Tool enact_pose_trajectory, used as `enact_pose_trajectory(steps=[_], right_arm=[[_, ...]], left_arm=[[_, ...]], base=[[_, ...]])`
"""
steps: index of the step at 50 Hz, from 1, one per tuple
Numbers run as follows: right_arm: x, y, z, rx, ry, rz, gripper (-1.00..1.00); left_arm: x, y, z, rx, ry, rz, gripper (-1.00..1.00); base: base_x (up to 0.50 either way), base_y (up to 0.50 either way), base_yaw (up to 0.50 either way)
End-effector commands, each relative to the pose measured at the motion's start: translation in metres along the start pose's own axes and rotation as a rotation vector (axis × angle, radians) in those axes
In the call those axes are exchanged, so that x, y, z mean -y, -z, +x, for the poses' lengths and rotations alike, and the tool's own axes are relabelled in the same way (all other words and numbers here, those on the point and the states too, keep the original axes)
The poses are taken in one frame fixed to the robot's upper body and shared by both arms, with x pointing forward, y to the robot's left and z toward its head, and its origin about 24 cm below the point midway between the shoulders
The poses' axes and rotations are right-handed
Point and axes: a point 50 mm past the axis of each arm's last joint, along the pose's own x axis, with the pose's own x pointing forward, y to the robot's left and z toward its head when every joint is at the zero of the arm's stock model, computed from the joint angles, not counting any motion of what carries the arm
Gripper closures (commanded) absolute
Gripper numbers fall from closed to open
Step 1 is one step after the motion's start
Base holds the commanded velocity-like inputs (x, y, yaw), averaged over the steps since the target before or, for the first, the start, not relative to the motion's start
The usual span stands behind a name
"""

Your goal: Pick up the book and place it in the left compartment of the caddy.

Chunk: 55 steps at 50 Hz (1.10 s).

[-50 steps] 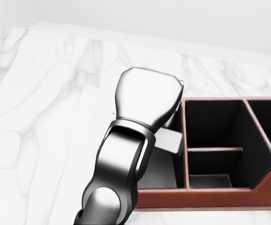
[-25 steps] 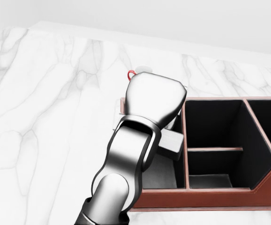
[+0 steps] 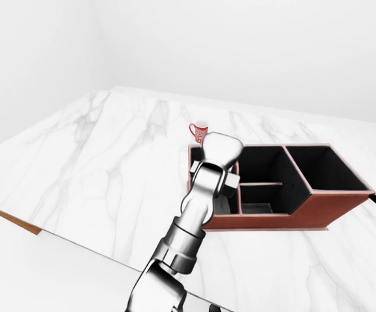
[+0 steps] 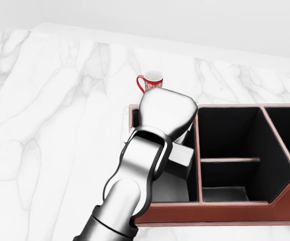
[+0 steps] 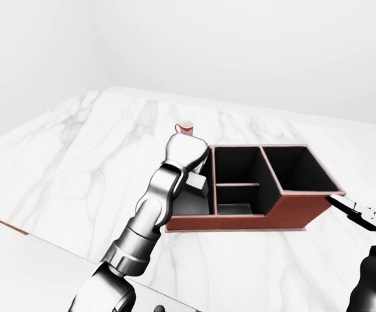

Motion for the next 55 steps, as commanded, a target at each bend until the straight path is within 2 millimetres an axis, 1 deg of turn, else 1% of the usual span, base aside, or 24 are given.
enact_pose_trajectory(steps=[1,6,13,20,25,28,32,35,36,37,40,41,50,55], right_arm=[[0.0,0.002,0.0,-0.006,-0.001,0.0,-1.0],[-0.001,-0.002,0.0,0.007,-0.003,-0.001,-1.0],[0.0,-0.001,0.0,0.004,-0.002,-0.001,-1.0],[0.0,0.0,0.0,0.001,0.002,-0.002,-1.0],[0.0,-0.004,-0.001,0.015,0.001,-0.002,-1.0],[0.0,0.001,0.0,-0.003,0.001,-0.003,-1.0],[0.0,0.0,0.0,0.002,0.0,-0.002,-1.0],[0.0,0.0,0.0,0.002,0.0,-0.002,-1.0],[0.0,0.001,0.0,-0.002,0.0,-0.003,-1.0],[0.0,0.001,0.0,-0.003,-0.001,-0.002,-1.0],[0.0,0.001,0.0,-0.003,-0.001,-0.002,-1.0],[0.0,0.0,0.0,-0.001,-0.001,-0.003,-1.0],[-0.001,-0.003,0.0,0.012,-0.004,-0.004,-1.0],[0.0,-0.001,0.0,0.005,-0.004,-0.004,-1.0]], left_arm=[[0.01,0.002,0.005,0.001,0.01,0.018,1.0],[0.018,0.003,0.009,0.005,0.029,0.008,1.0],[0.03,0.006,0.01,0.006,0.055,-0.003,1.0],[0.031,0.006,0.012,0.013,0.061,-0.005,1.0],[0.036,0.002,0.017,0.027,0.069,-0.018,1.0],[0.037,0.002,0.019,0.031,0.07,-0.026,1.0],[0.042,0.002,0.021,0.034,0.078,-0.039,1.0],[0.042,0.002,0.021,0.035,0.078,-0.039,1.0],[0.049,0.003,0.023,0.033,0.089,-0.049,1.0],[0.052,0.003,0.024,0.033,0.091,-0.05,1.0],[0.052,0.003,0.025,0.035,0.091,-0.05,1.0],[0.061,0.003,0.027,0.033,0.109,-0.059,1.0],[0.073,0.003,0.031,0.04,0.133,-0.053,1.0],[0.08,0.002,0.031,0.042,0.151,-0.045,1.0]], base=[[0.0,0.0,0.0],[0.0,0.0,0.0],[0.0,0.0,0.0],[0.0,0.0,0.0],[0.0,0.0,0.0],[0.0,0.0,0.0],[0.0,0.0,0.0],[0.0,0.0,0.0],[0.0,0.0,0.0],[0.0,0.0,0.0],[0.0,0.0,0.0],[0.0,0.0,0.0],[0.0,0.0,0.0],[0.0,0.0,0.0]])
